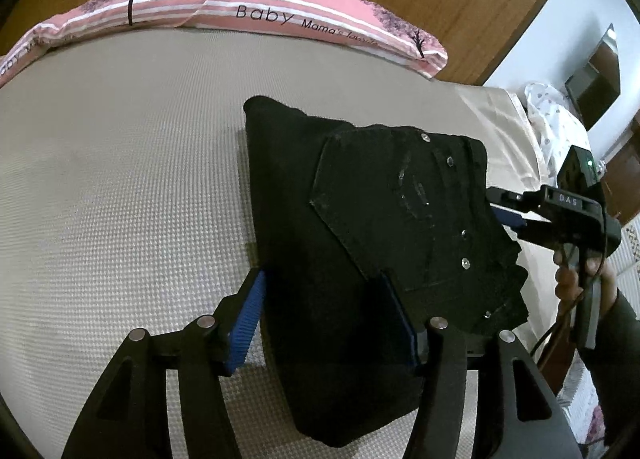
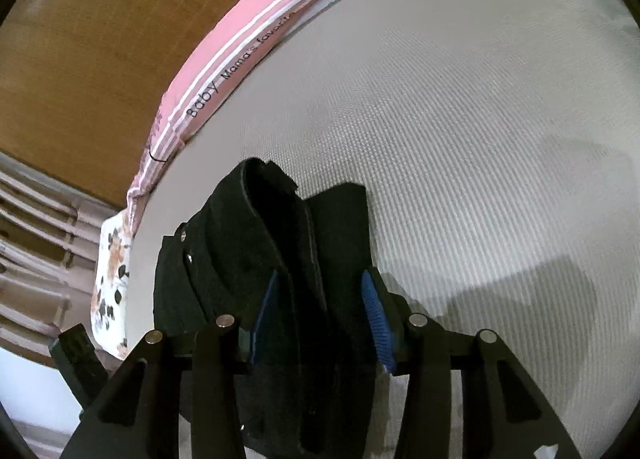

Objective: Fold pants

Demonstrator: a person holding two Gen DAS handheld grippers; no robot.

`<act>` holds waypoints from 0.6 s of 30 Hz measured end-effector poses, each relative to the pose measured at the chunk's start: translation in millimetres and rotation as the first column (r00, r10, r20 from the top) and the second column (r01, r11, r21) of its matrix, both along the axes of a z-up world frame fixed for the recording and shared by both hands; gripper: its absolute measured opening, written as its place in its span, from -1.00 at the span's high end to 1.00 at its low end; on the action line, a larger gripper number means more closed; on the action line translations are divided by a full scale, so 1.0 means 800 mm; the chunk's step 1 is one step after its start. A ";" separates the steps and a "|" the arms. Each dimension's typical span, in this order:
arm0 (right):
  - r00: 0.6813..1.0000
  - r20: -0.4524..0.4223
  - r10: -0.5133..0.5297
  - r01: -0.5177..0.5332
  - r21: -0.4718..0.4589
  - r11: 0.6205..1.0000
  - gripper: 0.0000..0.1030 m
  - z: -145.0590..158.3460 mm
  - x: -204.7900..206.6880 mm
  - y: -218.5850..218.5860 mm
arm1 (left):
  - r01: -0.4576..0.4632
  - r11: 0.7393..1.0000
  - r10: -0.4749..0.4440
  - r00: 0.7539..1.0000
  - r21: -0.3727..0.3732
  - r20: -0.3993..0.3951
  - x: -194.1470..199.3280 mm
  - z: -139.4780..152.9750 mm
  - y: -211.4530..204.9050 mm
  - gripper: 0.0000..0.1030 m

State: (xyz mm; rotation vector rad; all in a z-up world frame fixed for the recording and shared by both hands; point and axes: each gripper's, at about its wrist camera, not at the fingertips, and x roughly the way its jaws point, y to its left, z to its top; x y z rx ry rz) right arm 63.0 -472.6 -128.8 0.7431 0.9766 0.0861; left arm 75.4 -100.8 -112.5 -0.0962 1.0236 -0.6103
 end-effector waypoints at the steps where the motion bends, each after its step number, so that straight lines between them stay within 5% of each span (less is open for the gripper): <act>1: 1.000 0.002 0.009 -0.009 0.007 1.000 0.18 0.000 0.003 -0.002 | -0.002 1.000 0.002 1.000 0.001 -0.005 0.001 -0.001 0.000 -0.16; 18: 0.994 0.097 0.057 -0.067 0.100 0.993 0.18 0.009 0.023 -0.020 | 0.003 1.000 -0.002 0.999 0.018 -0.039 0.005 -0.011 -0.004 -0.23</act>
